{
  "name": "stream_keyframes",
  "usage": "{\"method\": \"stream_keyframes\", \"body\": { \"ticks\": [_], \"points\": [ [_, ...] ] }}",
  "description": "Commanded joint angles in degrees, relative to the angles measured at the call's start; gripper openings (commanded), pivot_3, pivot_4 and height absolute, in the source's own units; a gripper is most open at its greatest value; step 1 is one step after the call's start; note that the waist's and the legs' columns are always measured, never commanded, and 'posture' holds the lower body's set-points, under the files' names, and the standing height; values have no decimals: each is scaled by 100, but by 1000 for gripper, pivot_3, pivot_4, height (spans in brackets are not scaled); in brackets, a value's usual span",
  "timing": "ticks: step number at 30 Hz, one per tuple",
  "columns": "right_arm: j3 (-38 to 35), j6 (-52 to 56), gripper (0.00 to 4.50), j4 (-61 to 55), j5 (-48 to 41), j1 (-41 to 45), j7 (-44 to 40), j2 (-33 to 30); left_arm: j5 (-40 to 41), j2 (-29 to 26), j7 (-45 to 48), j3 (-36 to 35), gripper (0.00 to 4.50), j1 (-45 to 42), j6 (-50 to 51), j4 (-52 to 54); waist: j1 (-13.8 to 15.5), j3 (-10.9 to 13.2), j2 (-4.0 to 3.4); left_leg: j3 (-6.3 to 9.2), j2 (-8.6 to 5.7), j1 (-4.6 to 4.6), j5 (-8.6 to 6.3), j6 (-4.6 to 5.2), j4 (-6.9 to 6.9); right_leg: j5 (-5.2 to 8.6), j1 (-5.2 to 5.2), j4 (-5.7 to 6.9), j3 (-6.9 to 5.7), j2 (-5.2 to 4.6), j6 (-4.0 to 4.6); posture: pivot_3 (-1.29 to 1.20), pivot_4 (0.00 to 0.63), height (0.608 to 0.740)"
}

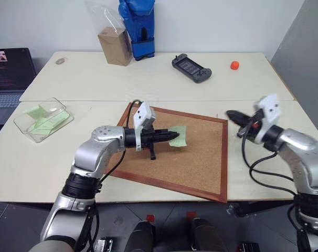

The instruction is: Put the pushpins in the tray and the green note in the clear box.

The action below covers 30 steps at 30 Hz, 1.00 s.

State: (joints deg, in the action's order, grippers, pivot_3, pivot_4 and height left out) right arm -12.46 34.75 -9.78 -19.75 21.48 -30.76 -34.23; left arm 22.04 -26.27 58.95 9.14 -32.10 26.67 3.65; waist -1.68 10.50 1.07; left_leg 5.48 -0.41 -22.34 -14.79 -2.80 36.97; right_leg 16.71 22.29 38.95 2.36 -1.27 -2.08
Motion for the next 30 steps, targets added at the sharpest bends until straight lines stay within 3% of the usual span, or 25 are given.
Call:
{"method": "stream_keyframes", "body": {
  "ticks": [1,6,16,17,30],
  "points": [
    [-438,65,0,1009,231,402,714,21,-331,200,-99,279,4,9,-628,214,-11,0,-1,-4,0,0,0,0,-1,0,0,1,0,1,0,0,150,740],
    [-451,11,0,2216,271,938,791,16,-666,336,-103,529,4,-25,-1141,85,-37,1,-3,-33,0,8,0,2,-2,-1,1,6,10,11,1,0,150,740],
    [-399,-70,0,3051,288,1251,772,100,-863,335,-144,505,4,49,-1366,-97,-19,1,-3,-42,3,8,-2,4,-2,-1,1,4,18,8,1,0,150,740],
    [-401,-75,375,3051,284,1250,769,97,-866,342,-148,501,0,50,-1363,-99,-20,1,-3,-42,3,8,-2,4,-2,-1,1,4,17,8,1,0,150,740],
    [-448,-84,3083,2859,296,1166,825,39,-893,361,-85,474,0,-52,-1478,-308,-23,1,-3,-42,4,8,-2,4,-2,-1,1,5,16,8,1,0,150,740]
  ]
}}
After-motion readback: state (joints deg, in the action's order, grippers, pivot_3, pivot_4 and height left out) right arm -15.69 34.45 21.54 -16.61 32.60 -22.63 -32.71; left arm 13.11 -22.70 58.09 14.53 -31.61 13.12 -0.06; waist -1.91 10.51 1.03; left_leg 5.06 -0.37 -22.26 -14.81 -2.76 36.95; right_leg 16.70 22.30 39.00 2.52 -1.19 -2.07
